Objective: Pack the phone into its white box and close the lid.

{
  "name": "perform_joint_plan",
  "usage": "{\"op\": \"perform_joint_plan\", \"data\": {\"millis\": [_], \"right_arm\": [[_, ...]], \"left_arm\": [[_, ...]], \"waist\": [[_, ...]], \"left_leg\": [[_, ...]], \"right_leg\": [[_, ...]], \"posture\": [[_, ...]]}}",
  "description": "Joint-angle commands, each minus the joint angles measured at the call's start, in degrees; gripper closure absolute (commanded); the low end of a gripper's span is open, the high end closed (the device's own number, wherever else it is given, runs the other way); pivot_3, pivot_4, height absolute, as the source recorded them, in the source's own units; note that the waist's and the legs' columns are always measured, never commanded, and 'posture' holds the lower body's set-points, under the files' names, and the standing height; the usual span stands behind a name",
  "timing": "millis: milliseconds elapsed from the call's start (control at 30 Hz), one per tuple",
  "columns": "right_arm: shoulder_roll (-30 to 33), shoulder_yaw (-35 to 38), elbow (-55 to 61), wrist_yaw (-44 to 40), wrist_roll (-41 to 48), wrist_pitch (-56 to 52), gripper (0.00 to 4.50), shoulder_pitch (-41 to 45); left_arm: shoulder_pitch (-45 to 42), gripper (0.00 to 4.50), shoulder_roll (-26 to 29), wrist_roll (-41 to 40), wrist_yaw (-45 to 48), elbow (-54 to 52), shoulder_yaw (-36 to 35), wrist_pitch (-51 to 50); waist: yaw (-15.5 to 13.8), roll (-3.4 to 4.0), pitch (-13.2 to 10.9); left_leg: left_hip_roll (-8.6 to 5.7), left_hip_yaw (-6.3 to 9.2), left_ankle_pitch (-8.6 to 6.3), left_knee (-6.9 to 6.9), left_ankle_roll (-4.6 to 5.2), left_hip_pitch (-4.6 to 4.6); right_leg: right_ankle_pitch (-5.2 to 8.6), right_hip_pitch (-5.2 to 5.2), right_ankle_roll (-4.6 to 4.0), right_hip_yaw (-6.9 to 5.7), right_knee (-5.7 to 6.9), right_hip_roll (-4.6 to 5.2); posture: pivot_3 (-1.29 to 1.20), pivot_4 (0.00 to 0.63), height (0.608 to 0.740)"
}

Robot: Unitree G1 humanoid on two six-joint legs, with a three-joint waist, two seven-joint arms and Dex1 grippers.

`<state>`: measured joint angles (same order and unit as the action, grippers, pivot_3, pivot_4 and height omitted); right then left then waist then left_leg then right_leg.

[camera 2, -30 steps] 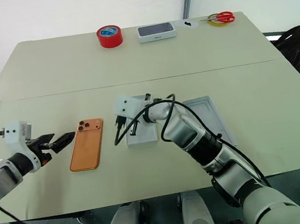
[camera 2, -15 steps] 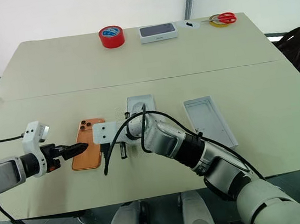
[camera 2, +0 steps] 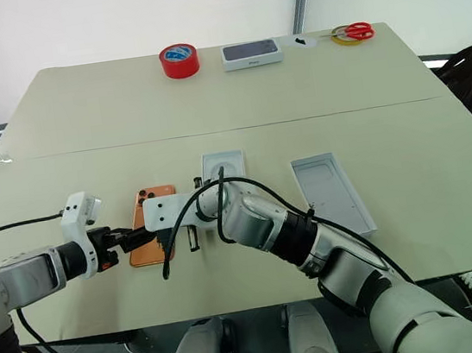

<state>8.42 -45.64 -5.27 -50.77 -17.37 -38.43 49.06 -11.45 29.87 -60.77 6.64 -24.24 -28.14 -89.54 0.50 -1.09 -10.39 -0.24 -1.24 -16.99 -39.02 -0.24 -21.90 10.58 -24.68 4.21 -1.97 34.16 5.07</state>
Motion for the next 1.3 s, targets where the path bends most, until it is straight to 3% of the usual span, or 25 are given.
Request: {"op": "perform_joint_plan", "data": {"millis": [33,667,967,1133,1300], "right_arm": [[-1.0,-0.2,0.4,0.3,-0.4,0.8,4.47,-0.6],[-1.5,0.4,1.4,-0.2,-2.2,0.6,4.47,-2.5],[-2.0,0.8,1.6,-0.8,-3.4,0.9,4.47,-3.2],[-2.2,1.0,1.7,-1.1,-3.8,0.9,4.47,-3.5],[-2.4,1.1,1.4,-1.1,-3.8,1.0,4.47,-3.5]], "left_arm": [[-0.1,0.0,-3.1,-7.0,0.5,1.1,3.8,-3.0],[-2.9,0.0,-4.0,-13.3,-5.9,3.0,3.9,-3.0],[-4.3,0.0,-8.8,-20.5,-12.3,5.3,0.5,-1.5],[-3.0,0.0,-6.7,-29.8,-17.7,5.7,2.4,4.2],[-1.1,0.0,-0.6,-37.0,-23.2,6.7,6.8,10.7]], "waist": [[0.0,0.0,0.0],[-0.1,0.01,0.0],[-0.3,0.01,0.0],[0.3,-0.18,-0.1],[0.4,-0.18,-0.1]], "left_leg": [[0.0,0.0,-0.01,0.02,0.01,0.13],[-0.02,0.01,-0.05,0.11,0.05,0.41],[-0.04,0.06,-0.06,0.11,0.04,0.42],[-0.01,0.05,-0.06,0.15,0.02,0.26],[-0.01,0.02,0.09,0.66,-0.21,0.25]], "right_leg": [[0.01,0.11,0.0,-0.01,-0.02,0.01],[0.05,0.32,0.06,-0.04,-0.07,0.07],[0.06,0.29,0.06,-0.09,-0.09,0.12],[0.05,0.19,0.08,-0.08,-0.06,0.14],[0.04,-0.08,0.05,-0.05,-0.07,0.12]], "posture": [[0.0,0.15,0.74],[0.0,0.15,0.74],[0.0,0.15,0.74],[0.0,0.15,0.74],[0.0,0.15,0.74]]}}
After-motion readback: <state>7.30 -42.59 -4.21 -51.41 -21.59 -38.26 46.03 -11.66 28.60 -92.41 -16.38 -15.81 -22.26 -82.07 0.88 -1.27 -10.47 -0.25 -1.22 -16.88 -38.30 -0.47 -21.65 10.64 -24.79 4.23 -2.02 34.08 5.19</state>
